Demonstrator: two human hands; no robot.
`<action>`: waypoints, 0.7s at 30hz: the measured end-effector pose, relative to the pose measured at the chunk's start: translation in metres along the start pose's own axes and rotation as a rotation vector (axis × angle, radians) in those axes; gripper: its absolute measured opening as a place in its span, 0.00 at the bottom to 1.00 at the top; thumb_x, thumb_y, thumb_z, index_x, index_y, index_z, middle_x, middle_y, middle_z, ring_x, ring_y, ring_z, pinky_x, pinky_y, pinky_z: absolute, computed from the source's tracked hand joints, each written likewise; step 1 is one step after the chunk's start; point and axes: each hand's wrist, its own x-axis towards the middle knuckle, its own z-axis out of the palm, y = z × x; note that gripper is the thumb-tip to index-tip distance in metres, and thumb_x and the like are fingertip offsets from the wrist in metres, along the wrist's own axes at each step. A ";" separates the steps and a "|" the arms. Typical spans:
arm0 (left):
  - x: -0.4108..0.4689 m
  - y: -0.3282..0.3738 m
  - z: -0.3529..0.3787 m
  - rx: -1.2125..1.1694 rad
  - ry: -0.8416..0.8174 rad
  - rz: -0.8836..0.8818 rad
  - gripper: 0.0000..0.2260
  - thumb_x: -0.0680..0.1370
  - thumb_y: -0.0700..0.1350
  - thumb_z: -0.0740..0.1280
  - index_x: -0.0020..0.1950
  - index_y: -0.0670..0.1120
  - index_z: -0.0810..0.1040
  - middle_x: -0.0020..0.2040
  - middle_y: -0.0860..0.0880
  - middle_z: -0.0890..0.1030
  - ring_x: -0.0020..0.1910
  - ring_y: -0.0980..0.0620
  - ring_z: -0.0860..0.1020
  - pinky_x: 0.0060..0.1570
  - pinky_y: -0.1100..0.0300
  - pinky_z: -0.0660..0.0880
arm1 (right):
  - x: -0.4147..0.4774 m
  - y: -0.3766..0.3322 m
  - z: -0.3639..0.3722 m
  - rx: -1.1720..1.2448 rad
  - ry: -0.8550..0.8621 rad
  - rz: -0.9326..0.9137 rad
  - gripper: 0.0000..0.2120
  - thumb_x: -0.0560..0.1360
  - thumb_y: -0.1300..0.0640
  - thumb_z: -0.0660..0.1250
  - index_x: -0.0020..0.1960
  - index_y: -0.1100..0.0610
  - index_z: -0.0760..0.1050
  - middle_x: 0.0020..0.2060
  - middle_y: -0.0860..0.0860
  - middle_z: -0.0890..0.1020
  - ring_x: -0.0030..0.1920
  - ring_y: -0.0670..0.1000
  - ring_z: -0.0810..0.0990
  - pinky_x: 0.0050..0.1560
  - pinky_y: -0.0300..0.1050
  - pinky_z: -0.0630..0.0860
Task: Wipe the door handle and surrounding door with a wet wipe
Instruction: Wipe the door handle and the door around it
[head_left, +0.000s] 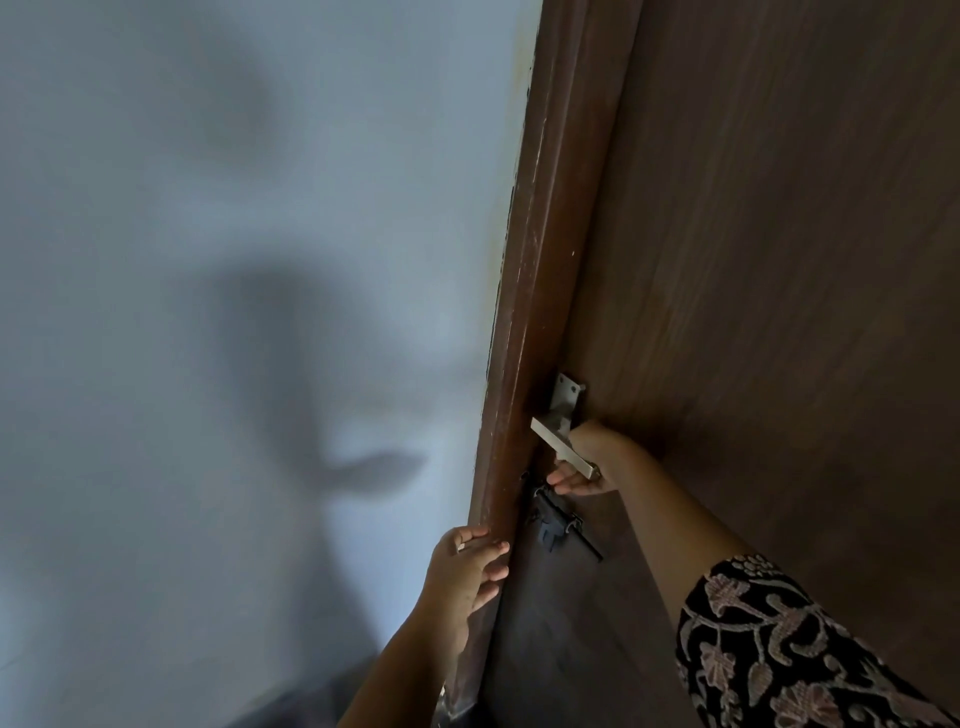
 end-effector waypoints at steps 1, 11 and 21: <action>0.000 0.000 -0.001 0.003 0.002 -0.004 0.12 0.75 0.38 0.70 0.57 0.44 0.75 0.54 0.42 0.80 0.45 0.47 0.80 0.37 0.63 0.75 | -0.001 0.002 -0.003 0.027 -0.044 -0.020 0.18 0.82 0.52 0.49 0.53 0.62 0.73 0.45 0.58 0.84 0.40 0.53 0.81 0.56 0.50 0.77; 0.002 0.004 0.000 0.010 -0.003 -0.004 0.11 0.75 0.38 0.71 0.56 0.46 0.75 0.52 0.44 0.81 0.46 0.48 0.81 0.37 0.63 0.76 | 0.011 -0.014 0.015 -0.094 0.004 -0.143 0.22 0.82 0.47 0.48 0.39 0.60 0.69 0.30 0.53 0.71 0.28 0.50 0.69 0.32 0.43 0.66; 0.026 0.007 0.023 -0.043 -0.006 -0.043 0.09 0.76 0.38 0.70 0.52 0.48 0.76 0.46 0.45 0.82 0.45 0.48 0.81 0.41 0.60 0.77 | -0.004 0.045 -0.015 -0.366 0.112 -0.508 0.17 0.83 0.51 0.52 0.42 0.58 0.72 0.34 0.52 0.76 0.32 0.47 0.75 0.34 0.42 0.77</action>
